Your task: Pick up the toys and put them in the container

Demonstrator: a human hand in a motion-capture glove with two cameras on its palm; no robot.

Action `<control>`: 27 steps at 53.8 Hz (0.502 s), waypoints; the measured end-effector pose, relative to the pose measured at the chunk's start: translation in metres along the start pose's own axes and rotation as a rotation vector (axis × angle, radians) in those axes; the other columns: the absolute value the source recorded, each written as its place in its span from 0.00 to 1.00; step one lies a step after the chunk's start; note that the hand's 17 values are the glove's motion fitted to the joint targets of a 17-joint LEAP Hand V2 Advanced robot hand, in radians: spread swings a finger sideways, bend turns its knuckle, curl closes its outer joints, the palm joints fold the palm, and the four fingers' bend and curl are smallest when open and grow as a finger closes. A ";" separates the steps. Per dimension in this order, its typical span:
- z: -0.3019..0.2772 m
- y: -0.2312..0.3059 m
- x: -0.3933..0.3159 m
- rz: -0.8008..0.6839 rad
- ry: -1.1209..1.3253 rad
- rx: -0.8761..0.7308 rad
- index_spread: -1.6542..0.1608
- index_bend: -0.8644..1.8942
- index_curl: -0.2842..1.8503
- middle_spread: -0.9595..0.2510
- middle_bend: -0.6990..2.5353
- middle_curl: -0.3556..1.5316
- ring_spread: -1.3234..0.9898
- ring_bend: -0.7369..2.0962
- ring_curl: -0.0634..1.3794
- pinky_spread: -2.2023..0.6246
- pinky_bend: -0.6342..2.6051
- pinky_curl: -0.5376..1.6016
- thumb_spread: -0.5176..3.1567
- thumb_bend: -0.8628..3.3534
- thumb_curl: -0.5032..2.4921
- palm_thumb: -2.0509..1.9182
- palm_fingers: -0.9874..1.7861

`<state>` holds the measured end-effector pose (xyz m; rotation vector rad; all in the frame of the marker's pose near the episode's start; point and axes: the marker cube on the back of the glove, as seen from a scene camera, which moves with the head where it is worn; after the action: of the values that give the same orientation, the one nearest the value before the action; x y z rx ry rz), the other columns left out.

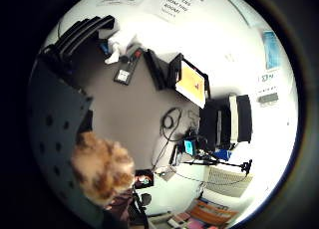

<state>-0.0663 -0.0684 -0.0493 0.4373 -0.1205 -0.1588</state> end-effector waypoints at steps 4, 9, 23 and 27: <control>-0.009 0.008 -0.006 -0.022 0.033 0.019 0.79 0.65 0.52 0.63 0.56 0.59 0.39 0.63 0.49 0.66 0.52 0.52 0.29 0.21 0.46 0.67 0.69; -0.013 0.014 -0.021 -0.050 0.029 0.021 0.79 0.65 0.53 0.63 0.56 0.60 0.39 0.63 0.50 0.66 0.53 0.53 0.29 0.21 0.47 0.67 0.69; 0.000 0.033 -0.103 -0.207 -0.016 0.033 0.79 0.65 0.55 0.64 0.56 0.61 0.40 0.64 0.51 0.66 0.53 0.53 0.28 0.20 0.49 0.67 0.69; 0.009 0.043 -0.137 -0.270 -0.034 0.014 0.79 0.64 0.56 0.64 0.56 0.61 0.40 0.64 0.51 0.66 0.53 0.53 0.28 0.20 0.49 0.67 0.69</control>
<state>-0.1967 -0.0094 -0.0339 0.4641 -0.0961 -0.4309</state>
